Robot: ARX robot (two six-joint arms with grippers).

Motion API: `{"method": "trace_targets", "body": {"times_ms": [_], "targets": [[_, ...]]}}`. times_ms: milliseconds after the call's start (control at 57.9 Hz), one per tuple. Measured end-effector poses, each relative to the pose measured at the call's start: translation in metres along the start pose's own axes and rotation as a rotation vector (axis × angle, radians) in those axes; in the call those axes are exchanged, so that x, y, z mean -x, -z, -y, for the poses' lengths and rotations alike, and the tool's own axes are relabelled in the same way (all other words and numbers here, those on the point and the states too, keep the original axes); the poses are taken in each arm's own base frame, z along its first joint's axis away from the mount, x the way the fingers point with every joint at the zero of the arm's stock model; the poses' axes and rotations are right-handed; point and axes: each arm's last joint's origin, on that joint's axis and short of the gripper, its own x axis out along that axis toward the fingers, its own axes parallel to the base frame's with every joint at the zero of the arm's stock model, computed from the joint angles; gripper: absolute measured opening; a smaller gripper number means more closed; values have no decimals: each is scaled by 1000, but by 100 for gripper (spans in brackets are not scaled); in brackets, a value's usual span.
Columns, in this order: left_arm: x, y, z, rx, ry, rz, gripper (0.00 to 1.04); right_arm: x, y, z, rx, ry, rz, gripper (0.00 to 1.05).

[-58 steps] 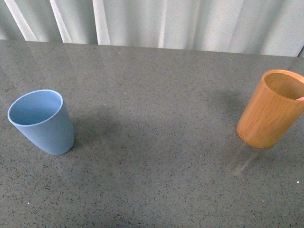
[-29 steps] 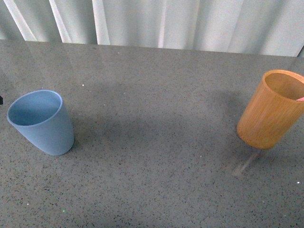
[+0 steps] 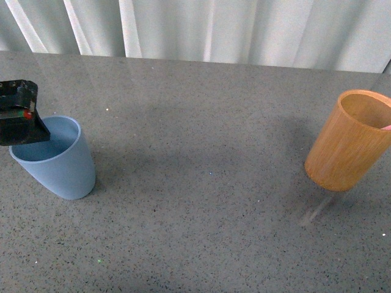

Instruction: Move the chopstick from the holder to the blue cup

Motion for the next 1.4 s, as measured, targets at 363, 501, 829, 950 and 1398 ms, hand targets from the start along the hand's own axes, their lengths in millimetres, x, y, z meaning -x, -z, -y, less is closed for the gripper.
{"method": "trace_targets", "body": {"times_ms": [363, 501, 829, 950, 1398], "targets": [[-24, -2, 10, -45, -74, -92, 59, 0, 0, 0, 0, 0, 0, 95], [-21, -10, 20, -55, -66, -101, 36, 0, 0, 0, 0, 0, 0, 95], [-14, -15, 52, -75, -22, -149, 4, 0, 0, 0, 0, 0, 0, 95], [-9, -20, 69, -99, -6, -151, 4, 0, 0, 0, 0, 0, 0, 95], [-16, -25, 207, -283, 90, -143, 4, 0, 0, 0, 0, 0, 0, 95]]}}
